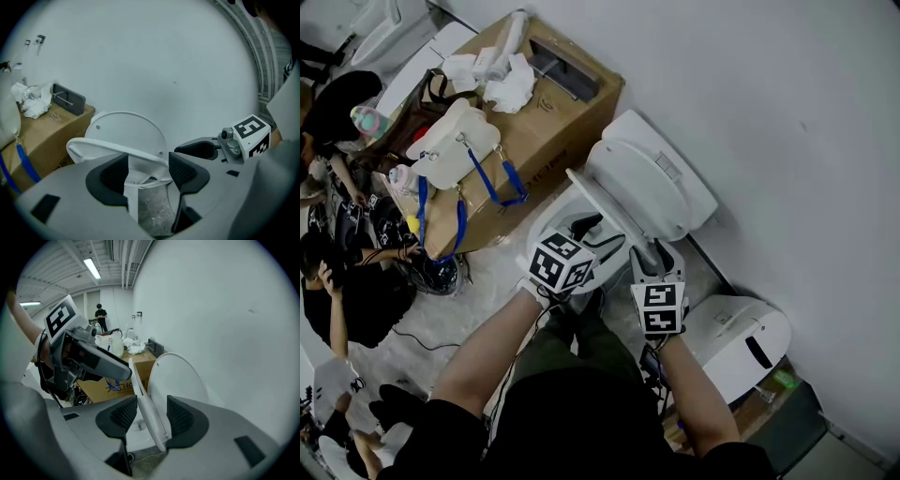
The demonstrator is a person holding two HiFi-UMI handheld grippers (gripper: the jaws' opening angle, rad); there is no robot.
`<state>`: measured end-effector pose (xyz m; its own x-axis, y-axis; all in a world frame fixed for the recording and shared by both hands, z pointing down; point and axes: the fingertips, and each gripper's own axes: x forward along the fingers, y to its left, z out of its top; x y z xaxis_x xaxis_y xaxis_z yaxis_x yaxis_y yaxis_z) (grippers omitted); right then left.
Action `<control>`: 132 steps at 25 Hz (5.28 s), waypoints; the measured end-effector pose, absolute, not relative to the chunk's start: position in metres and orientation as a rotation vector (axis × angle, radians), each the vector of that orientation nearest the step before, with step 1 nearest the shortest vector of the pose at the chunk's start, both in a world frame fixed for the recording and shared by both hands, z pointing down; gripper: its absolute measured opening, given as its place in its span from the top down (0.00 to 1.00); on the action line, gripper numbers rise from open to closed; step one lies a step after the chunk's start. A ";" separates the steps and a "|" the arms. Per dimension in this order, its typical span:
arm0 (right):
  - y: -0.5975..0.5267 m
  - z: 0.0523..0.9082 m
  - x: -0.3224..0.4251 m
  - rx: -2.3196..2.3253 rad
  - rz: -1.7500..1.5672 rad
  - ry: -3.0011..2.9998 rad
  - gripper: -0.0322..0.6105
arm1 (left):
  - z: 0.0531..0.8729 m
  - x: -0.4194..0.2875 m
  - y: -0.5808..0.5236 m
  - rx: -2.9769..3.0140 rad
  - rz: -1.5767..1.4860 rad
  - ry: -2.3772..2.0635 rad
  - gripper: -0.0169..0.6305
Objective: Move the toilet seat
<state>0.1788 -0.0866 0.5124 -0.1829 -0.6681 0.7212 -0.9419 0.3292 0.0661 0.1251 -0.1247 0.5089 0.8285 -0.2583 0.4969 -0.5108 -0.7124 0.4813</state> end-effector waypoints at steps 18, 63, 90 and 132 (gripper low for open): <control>-0.109 0.509 0.216 1.533 0.565 -1.874 0.62 | 0.495 0.063 -0.103 2.308 0.457 -0.703 0.56; -0.165 0.499 0.287 1.645 0.487 -1.733 0.55 | 0.417 0.035 -0.023 2.246 0.247 -0.724 0.56; -0.164 0.495 0.296 1.647 0.447 -1.728 0.55 | 0.417 0.041 -0.014 2.229 0.241 -0.711 0.56; -0.050 0.160 0.136 1.622 0.375 -2.691 0.85 | 0.239 -0.027 -0.003 2.449 -0.076 -1.021 0.61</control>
